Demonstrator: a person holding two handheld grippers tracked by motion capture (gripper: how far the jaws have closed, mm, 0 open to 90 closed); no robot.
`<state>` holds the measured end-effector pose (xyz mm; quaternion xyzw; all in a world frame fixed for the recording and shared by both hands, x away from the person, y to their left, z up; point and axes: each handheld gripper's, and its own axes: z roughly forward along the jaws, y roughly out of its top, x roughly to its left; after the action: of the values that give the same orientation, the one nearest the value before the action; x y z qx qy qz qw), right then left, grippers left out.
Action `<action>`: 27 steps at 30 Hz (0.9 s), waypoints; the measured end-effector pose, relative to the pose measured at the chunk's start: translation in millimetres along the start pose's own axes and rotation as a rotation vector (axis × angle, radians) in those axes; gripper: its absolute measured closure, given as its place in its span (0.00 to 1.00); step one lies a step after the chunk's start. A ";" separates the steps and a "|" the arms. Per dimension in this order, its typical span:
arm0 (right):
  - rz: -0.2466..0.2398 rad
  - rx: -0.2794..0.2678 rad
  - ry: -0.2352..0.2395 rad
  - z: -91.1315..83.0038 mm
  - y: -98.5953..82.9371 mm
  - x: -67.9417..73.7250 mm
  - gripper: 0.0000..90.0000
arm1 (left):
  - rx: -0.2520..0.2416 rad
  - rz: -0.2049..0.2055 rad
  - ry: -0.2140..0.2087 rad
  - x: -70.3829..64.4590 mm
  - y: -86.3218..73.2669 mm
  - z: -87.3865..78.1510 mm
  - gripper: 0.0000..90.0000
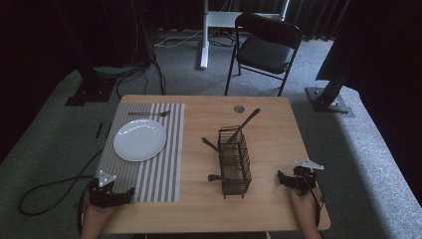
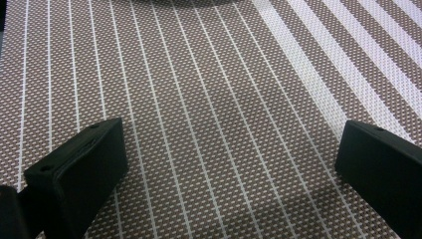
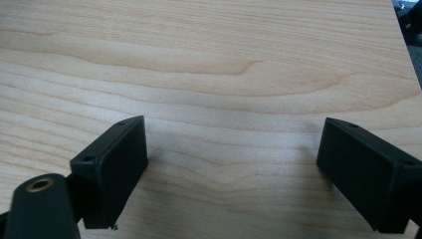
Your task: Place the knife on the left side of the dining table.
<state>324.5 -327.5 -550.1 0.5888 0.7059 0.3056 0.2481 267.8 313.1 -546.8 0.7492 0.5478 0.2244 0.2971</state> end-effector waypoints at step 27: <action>0.000 0.000 -0.001 0.0 0.0 0.0 0.13 | 0.004 0.026 -0.024 3.2 -0.7 -1.7 0.01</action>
<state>324.4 -327.5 -550.1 0.5889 0.7059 0.3053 0.2484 267.0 316.6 -546.0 0.7594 0.5349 0.2180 0.2995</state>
